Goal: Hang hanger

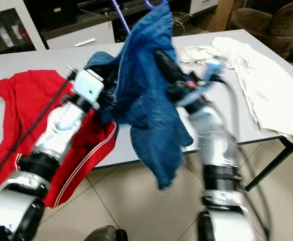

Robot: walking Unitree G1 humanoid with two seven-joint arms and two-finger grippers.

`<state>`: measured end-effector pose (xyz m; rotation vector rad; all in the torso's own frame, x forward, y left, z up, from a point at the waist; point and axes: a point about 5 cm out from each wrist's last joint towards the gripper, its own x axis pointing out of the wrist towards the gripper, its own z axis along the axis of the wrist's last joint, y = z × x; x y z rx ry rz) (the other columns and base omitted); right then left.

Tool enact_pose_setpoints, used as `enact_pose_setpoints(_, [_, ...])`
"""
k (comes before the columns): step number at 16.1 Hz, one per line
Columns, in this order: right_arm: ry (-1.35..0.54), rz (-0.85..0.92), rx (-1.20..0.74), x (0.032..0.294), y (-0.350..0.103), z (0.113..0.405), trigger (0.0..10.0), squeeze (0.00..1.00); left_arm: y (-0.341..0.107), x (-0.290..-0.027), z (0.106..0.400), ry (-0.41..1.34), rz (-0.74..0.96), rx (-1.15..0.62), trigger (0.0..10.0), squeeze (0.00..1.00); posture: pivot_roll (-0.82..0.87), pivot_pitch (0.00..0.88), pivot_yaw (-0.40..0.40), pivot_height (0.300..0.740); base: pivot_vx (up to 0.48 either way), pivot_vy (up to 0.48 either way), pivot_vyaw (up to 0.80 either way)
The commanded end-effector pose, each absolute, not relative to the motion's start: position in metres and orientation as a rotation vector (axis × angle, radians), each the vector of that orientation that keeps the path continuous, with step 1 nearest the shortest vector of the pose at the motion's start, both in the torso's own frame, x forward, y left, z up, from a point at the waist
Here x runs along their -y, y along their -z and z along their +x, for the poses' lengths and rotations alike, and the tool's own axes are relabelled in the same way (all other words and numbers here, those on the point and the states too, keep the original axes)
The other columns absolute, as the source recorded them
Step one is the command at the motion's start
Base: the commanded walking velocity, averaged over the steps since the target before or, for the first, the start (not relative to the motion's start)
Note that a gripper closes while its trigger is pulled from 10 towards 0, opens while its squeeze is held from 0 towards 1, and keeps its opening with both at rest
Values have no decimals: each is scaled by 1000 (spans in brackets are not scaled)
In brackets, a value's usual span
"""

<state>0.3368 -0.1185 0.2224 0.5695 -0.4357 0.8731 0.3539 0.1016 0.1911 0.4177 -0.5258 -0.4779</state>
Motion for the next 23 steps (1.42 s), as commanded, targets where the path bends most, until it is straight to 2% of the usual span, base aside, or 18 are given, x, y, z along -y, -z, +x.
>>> enact_pose_setpoints(1, [-841, 539, 470, 111, -231, 341, 10000, 0, -192, -100, 352, 494, 398, 523, 10000, 0, -28, 0, 82, 736, 0, 0, 0])
enact_pose_setpoints(4, [-711, 526, 490, 102, -237, 354, 10000, 0, -181, -82, 340, 581, 333, 511, 10000, 0, -23, 0, 77, 736, 0, 0, 0])
enact_pose_setpoints(8, [-795, 414, 469, 93, -227, 351, 10000, 0, -183, -80, 336, 532, 304, 527, 10000, 0, -12, 0, 67, 736, 0, 0, 0])
enact_pose_setpoints(9, [-823, 371, 459, 100, -219, 347, 10000, 0, -191, -94, 337, 456, 320, 568, 10000, 1000, -10, 0, 64, 736, 0, 0, 0])
enact_pose_setpoints(12, [-871, 290, 429, 117, -207, 339, 10000, 0, -197, -114, 341, 368, 314, 568, 10000, 1000, -11, 0, 65, 736, 0, 0, 0])
enact_pose_setpoints(13, [-879, 248, 417, 126, -203, 337, 10000, 0, -202, -118, 343, 367, 161, 553, 10000, 859, -15, 0, 69, 736, 0, 0, 0])
enact_pose_setpoints(14, [-869, 227, 409, 133, -201, 337, 10000, 0, -207, -119, 342, 404, 19, 550, 10000, 0, -16, 0, 70, 736, 0, 0, 0])
enact_pose_setpoints(16, [-848, 205, 403, 144, -200, 337, 10000, 0, -217, -118, 331, 585, -352, 541, 10000, 0, -19, 0, 72, 736, 0, 0, 0])
enact_pose_setpoints(18, [-901, 196, 411, 144, -201, 332, 10000, 0, -211, -117, 319, 781, -491, 470, 10000, 0, -19, 0, 74, 736, 0, 0, 0])
enact_pose_setpoints(20, [-913, 216, 413, 144, -202, 332, 10000, 0, -208, -122, 314, 877, -572, 397, 10000, 220, -16, 0, 72, 736, 0, 0, 0])
enact_pose_setpoints(21, [-907, 222, 412, 146, -203, 333, 10000, 0, -209, -125, 309, 924, -605, 370, 10000, 216, -15, 0, 72, 736, 0, 0, 0])
enact_pose_setpoints(22, [-898, 224, 412, 147, -203, 334, 10000, 0, -209, -126, 308, 939, -613, 358, 10000, 169, -14, 0, 71, 736, 0, 0, 0])
enact_pose_setpoints(23, [-873, 235, 413, 150, -204, 337, 10000, 0, -208, -128, 303, 983, -604, 311, 10000, 0, -13, 0, 70, 736, 0, 0, 0])
